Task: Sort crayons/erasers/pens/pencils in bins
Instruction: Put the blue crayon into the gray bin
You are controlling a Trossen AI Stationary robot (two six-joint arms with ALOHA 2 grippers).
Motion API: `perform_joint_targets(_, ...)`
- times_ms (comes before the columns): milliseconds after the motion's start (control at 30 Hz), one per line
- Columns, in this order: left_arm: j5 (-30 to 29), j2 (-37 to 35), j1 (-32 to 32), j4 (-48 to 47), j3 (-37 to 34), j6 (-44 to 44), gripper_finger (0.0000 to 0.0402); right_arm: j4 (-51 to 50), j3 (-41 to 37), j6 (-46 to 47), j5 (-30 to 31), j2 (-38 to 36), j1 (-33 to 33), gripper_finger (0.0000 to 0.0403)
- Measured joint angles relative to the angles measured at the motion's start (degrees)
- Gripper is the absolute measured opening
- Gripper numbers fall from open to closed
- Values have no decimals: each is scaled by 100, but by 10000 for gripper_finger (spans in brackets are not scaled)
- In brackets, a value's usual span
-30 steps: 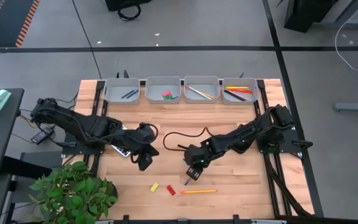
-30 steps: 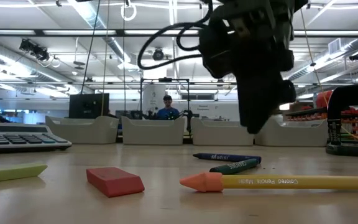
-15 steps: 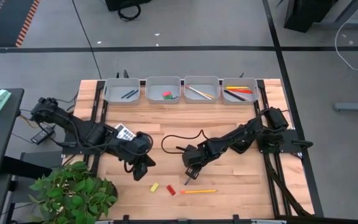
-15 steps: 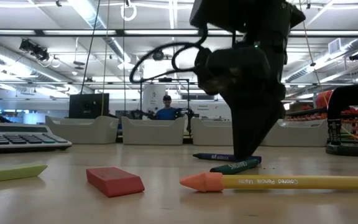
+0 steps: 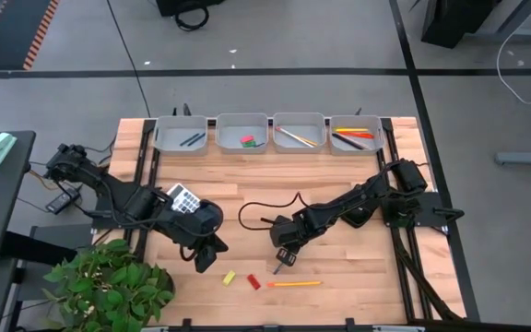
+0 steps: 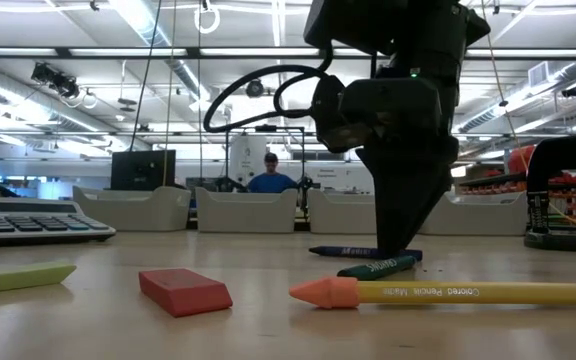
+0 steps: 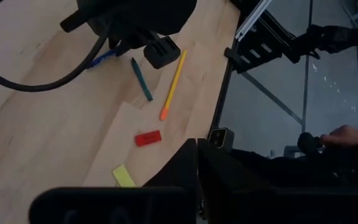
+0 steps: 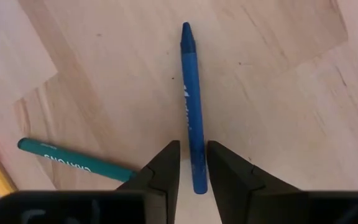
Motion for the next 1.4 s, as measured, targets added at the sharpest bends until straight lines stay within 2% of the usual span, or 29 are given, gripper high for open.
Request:
perform_joint_targets(200,-7,0,0,0,0,4,10,42,-8,3,37,-2,-2,48)
perform_joint_targets(333,-7,0,2,0,0,8,19,138,-8,-82,39,0,-2,29)
perform_joint_targets(500,-7,0,5,-8,0,68,28,115,5,-59,-48,-87,-11,25)
perform_joint_targets(800,-86,-11,200,-6,-2,409,11,27,97,-115,8,-1054,33,23)
perform_joint_targets(933,-608,-130,267,123,-4,649,13,-65,97,45,286,-1724,31,23)
perform_joint_targets(1100,-2126,-371,270,331,-4,959,30,219,99,66,1158,-2733,-44,23)
perform_joint_targets(1200,-2567,-540,418,776,-4,1242,40,405,99,27,1579,-3277,-164,23)
perform_joint_targets(1300,-2329,-640,752,1348,-4,1686,55,521,99,-266,1769,-3694,-306,23)
perform_joint_targets(1400,-1697,-629,1247,1901,-2,1913,76,685,99,-579,1766,-3950,-468,23)
